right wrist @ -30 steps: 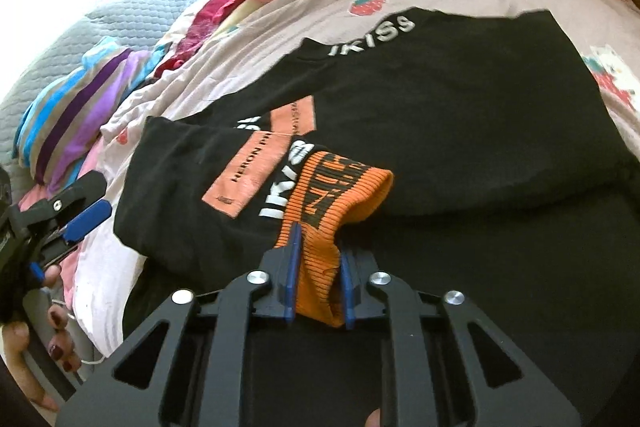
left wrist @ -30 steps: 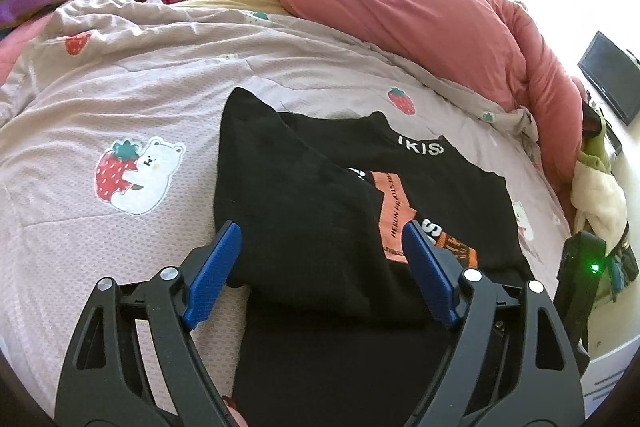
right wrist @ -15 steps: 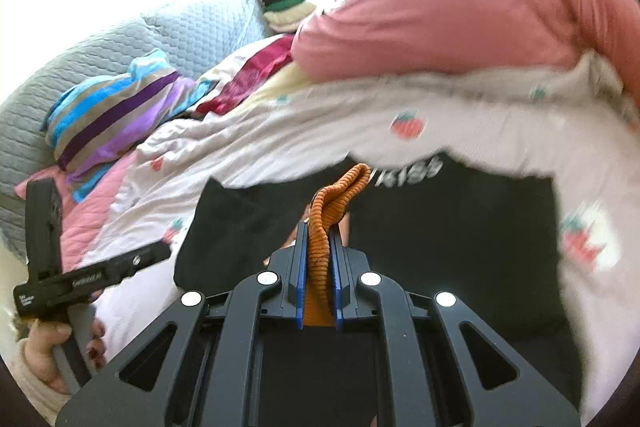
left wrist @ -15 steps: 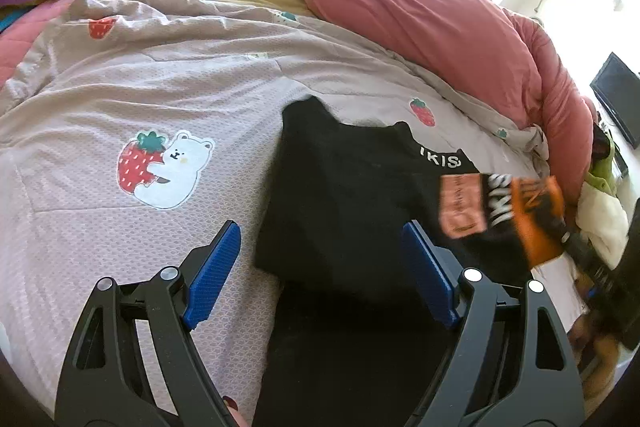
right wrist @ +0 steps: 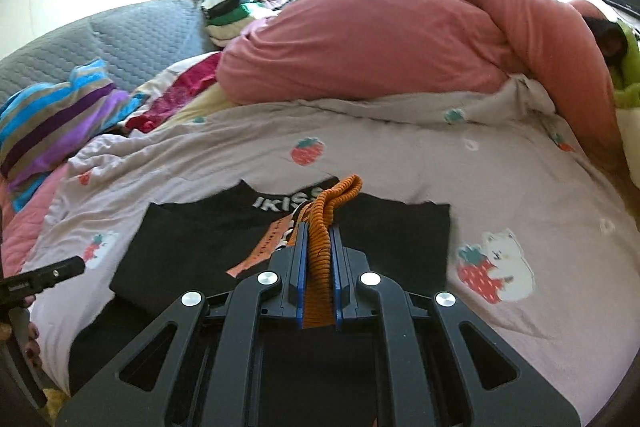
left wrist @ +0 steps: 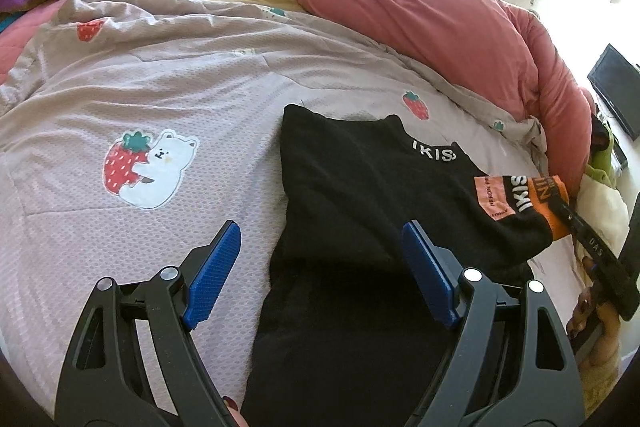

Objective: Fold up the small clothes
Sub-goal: 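Straighten the sleeve with the right gripper and lay the cuff flat, open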

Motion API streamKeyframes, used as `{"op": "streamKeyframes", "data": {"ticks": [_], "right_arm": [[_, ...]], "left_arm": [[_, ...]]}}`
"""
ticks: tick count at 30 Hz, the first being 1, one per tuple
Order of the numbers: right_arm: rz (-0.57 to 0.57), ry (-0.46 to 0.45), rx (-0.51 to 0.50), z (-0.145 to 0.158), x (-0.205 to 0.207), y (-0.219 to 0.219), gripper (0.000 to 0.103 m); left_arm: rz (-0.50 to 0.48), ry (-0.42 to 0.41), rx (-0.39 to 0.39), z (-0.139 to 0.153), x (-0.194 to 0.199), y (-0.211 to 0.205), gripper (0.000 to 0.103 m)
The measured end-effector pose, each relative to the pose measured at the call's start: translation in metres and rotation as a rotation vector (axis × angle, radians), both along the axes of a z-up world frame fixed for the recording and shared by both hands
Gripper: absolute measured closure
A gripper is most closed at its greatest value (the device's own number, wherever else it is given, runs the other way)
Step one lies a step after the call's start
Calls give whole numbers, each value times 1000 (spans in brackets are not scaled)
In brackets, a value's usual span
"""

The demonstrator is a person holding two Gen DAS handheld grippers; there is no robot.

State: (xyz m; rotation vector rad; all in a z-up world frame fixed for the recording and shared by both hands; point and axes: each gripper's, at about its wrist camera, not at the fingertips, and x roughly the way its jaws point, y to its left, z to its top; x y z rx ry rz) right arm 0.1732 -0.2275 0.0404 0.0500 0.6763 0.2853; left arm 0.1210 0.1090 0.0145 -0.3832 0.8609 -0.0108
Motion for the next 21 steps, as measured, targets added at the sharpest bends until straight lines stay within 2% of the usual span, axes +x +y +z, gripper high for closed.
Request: {"op": "streamKeyframes", "data": {"ticks": [9,21], "right_arm": [[-43,31,-3,-17,-1,-19,94],[-68,71,-9,-33,-1,-21,94]], "left_arm": [[-27,6,14,-2,8,-12,28],[-56,16,42,-4,12,-24,28]]}}
